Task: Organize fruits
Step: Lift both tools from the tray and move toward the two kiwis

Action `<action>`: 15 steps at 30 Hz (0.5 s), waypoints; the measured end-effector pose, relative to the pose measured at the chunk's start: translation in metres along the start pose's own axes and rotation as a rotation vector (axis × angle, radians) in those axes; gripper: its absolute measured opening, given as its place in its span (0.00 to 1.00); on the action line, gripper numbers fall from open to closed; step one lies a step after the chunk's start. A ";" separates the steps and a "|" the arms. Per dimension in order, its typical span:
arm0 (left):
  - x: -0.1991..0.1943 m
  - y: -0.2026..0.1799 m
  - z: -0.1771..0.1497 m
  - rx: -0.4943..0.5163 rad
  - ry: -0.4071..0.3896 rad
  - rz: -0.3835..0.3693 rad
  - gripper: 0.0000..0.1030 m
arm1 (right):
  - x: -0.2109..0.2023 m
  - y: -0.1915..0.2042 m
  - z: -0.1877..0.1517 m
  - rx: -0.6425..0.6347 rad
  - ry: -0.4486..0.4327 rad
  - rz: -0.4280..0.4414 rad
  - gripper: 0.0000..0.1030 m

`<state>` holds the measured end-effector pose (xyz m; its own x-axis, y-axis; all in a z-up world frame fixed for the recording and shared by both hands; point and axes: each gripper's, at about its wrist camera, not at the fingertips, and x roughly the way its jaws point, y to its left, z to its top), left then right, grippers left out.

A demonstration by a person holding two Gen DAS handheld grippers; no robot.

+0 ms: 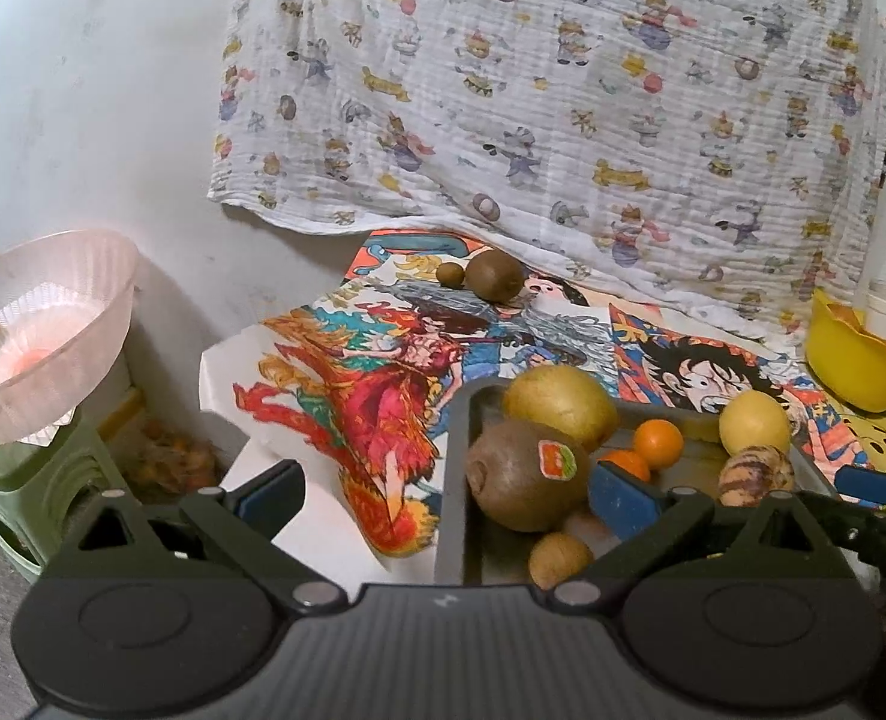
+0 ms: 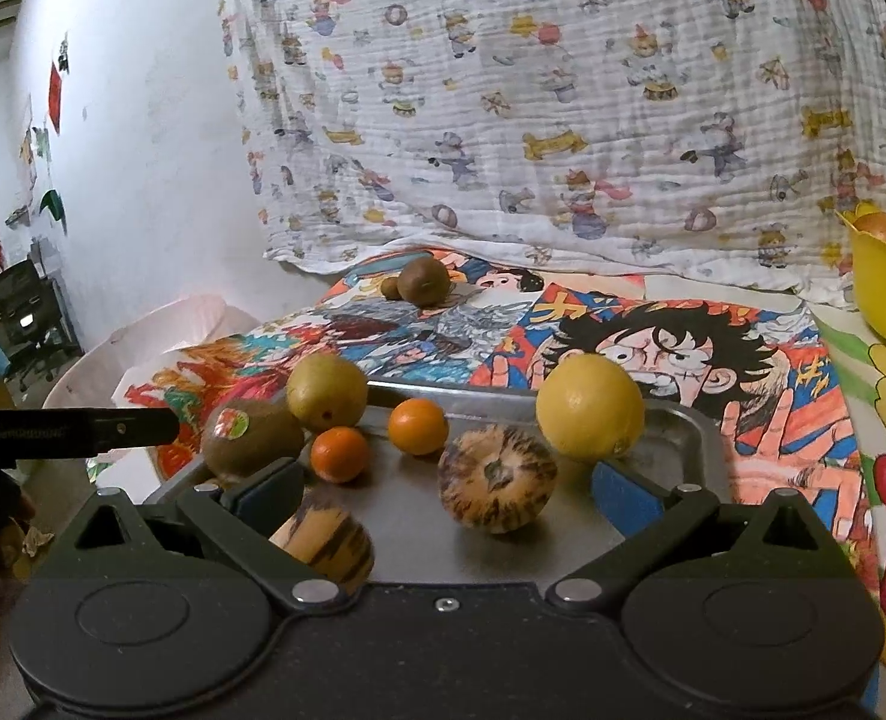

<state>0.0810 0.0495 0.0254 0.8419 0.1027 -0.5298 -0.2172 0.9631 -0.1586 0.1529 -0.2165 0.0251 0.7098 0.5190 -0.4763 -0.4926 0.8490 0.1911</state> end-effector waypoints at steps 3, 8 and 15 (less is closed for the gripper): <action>0.010 0.004 0.011 0.010 0.015 -0.003 0.99 | 0.007 -0.004 0.010 -0.009 -0.002 -0.007 0.99; 0.032 0.012 0.032 0.051 0.040 -0.006 0.99 | 0.027 -0.012 0.037 -0.067 -0.004 0.012 0.99; 0.063 0.018 0.068 0.129 0.085 -0.040 0.99 | 0.058 -0.019 0.089 -0.154 0.038 0.077 0.99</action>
<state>0.1636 0.0903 0.0453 0.8027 0.0478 -0.5945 -0.1145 0.9906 -0.0751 0.2482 -0.1932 0.0700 0.6491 0.5754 -0.4976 -0.6180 0.7803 0.0961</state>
